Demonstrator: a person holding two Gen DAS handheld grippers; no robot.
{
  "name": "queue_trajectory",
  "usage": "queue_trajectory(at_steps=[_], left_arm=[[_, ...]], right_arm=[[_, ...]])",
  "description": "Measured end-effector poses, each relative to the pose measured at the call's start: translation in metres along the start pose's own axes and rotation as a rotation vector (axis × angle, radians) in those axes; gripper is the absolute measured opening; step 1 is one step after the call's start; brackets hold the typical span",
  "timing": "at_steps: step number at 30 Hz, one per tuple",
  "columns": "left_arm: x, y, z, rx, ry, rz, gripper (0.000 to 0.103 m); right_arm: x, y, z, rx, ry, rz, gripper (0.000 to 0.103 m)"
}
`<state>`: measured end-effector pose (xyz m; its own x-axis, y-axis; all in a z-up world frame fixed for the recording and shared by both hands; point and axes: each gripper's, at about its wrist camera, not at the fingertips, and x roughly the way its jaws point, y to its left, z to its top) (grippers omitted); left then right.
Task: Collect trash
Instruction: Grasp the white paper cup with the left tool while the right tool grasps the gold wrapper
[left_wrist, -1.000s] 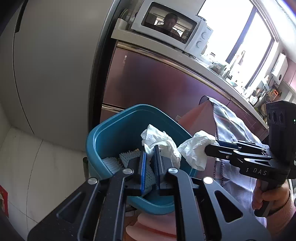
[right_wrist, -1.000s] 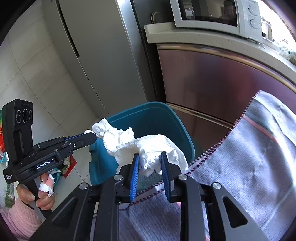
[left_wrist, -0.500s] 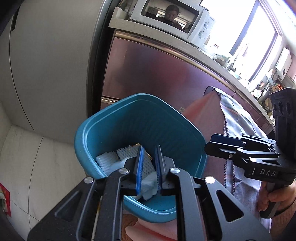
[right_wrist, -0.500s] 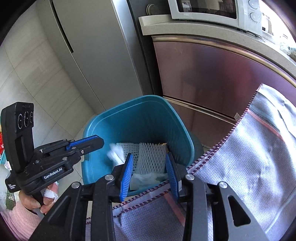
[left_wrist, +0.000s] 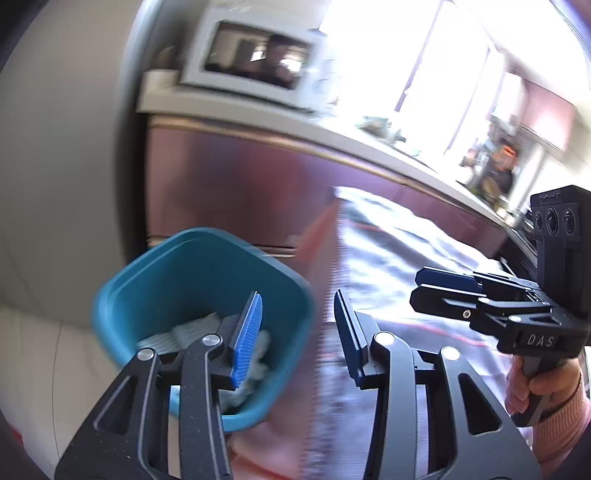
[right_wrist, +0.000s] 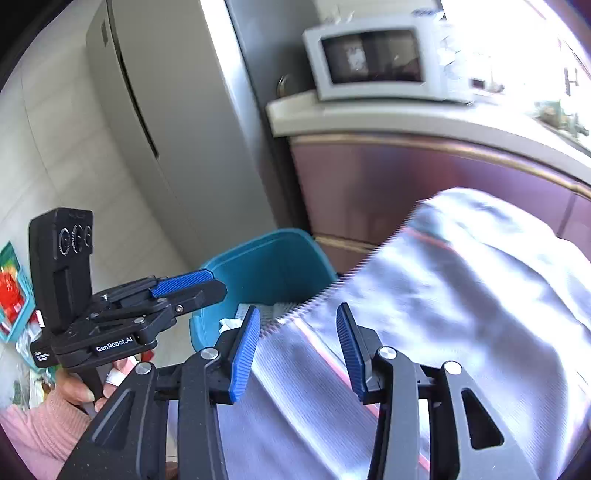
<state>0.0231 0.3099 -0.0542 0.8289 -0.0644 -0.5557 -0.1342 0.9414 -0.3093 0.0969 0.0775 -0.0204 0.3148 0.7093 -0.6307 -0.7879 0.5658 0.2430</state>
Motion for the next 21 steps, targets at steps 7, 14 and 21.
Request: queue_trajectory(at_steps=[7, 14, 21], left_arm=[[0.014, -0.082, 0.007, 0.130, 0.017, -0.170, 0.042], [0.047, -0.172, 0.000, 0.245, 0.089, -0.282, 0.042], [0.090, -0.246, -0.005, 0.341, 0.160, -0.340, 0.042]], right_arm=[[-0.094, -0.049, -0.035, 0.134, -0.129, -0.119, 0.042], [-0.178, -0.119, -0.093, 0.323, -0.207, -0.323, 0.042], [-0.241, -0.197, -0.155, 0.549, -0.254, -0.494, 0.043]])
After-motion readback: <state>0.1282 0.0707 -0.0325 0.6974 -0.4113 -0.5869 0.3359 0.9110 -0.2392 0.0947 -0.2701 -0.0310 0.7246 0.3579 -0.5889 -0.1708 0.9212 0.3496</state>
